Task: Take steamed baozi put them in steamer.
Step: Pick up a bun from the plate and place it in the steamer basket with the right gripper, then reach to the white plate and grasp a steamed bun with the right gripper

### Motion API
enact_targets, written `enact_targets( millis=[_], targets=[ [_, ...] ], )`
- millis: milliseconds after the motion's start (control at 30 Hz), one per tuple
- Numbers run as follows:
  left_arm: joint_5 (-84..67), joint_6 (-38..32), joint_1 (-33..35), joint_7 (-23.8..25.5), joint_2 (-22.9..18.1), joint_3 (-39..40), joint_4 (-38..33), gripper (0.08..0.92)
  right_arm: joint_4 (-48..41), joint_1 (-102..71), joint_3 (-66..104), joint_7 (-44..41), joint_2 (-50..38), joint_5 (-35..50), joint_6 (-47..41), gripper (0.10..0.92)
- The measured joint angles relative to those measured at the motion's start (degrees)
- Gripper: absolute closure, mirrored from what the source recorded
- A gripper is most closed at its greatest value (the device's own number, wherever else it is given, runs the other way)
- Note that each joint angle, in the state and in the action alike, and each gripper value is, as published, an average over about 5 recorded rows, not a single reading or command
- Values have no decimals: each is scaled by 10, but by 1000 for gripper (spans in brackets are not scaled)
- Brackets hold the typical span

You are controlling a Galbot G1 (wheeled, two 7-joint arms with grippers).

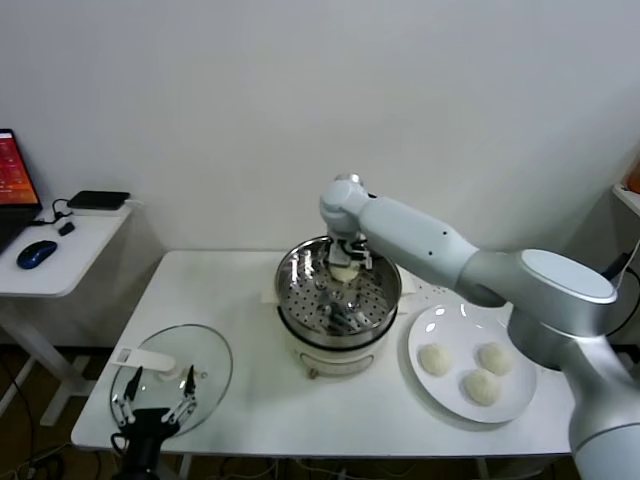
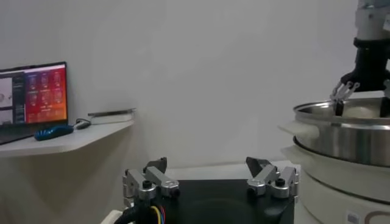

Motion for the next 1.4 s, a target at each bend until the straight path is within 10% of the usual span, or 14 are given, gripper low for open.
enact_targets(
  millis=[1400],
  targets=[
    [7, 10, -7, 1, 0, 12, -12, 177, 128, 218, -258, -14, -333, 558, -272, 203]
  ],
)
